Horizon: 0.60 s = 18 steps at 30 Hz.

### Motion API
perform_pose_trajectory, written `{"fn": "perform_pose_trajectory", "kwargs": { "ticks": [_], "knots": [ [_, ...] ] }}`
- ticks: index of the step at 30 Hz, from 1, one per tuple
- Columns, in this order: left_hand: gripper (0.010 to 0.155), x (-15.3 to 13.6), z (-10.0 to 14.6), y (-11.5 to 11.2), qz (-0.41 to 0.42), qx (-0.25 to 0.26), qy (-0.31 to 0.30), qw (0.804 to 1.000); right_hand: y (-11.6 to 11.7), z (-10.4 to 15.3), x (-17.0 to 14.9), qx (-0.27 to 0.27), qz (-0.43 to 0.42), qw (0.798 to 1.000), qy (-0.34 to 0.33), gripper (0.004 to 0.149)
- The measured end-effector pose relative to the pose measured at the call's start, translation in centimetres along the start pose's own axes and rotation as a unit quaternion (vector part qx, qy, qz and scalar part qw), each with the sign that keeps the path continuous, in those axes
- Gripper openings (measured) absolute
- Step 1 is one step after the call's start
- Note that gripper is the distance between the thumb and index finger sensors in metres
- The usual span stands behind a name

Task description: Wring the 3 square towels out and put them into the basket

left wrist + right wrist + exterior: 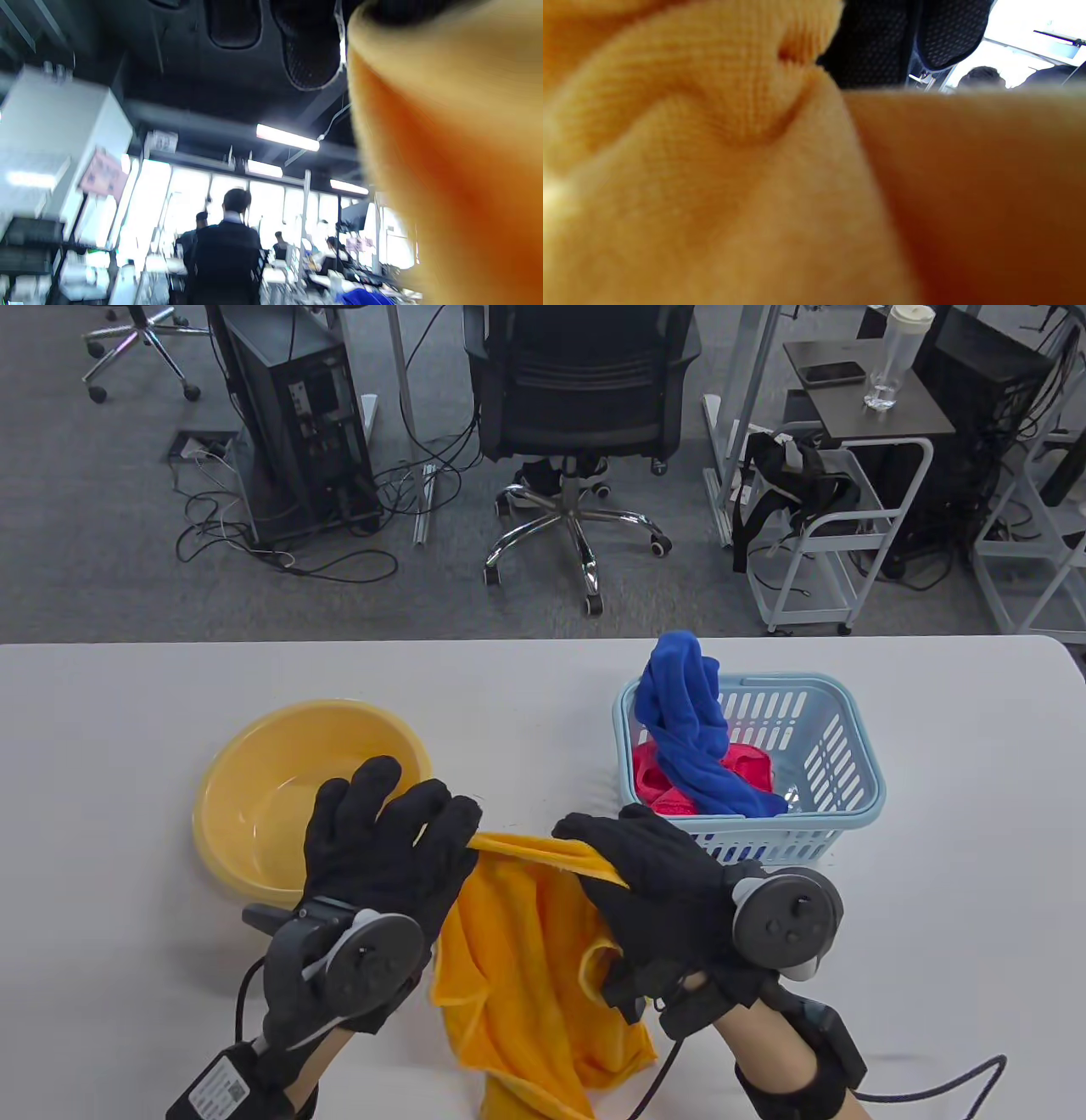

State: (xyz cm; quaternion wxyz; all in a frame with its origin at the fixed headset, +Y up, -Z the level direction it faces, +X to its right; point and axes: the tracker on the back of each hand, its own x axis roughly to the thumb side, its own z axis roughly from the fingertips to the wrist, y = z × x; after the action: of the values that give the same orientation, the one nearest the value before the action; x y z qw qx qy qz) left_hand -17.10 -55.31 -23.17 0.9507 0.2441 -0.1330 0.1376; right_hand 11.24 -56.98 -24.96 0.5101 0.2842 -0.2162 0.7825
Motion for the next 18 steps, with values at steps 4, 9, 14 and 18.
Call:
{"fn": "perform_pose_trajectory", "kwargs": {
  "ticks": [4, 9, 14, 18],
  "knots": [
    [0.047, -1.0, -0.4, -2.4, 0.074, -0.070, -0.001, 0.995, -0.6, 0.3, 1.2, -0.016, 0.011, 1.000, -0.020, 0.047],
    [0.056, -2.0, -0.3, -5.2, 0.131, -0.147, 0.004, 0.980, -1.4, 0.5, 0.5, -0.041, 0.014, 0.999, -0.019, 0.047],
    [0.052, -2.2, -0.4, -5.7, 0.060, -0.213, -0.022, 0.975, -1.3, 0.1, -0.4, -0.044, -0.011, 0.999, -0.008, 0.048],
    [0.045, -2.5, -0.2, -5.6, 0.053, -0.165, 0.008, 0.985, -2.4, 0.2, 0.0, -0.039, -0.012, 0.999, -0.006, 0.048]
  ]
}}
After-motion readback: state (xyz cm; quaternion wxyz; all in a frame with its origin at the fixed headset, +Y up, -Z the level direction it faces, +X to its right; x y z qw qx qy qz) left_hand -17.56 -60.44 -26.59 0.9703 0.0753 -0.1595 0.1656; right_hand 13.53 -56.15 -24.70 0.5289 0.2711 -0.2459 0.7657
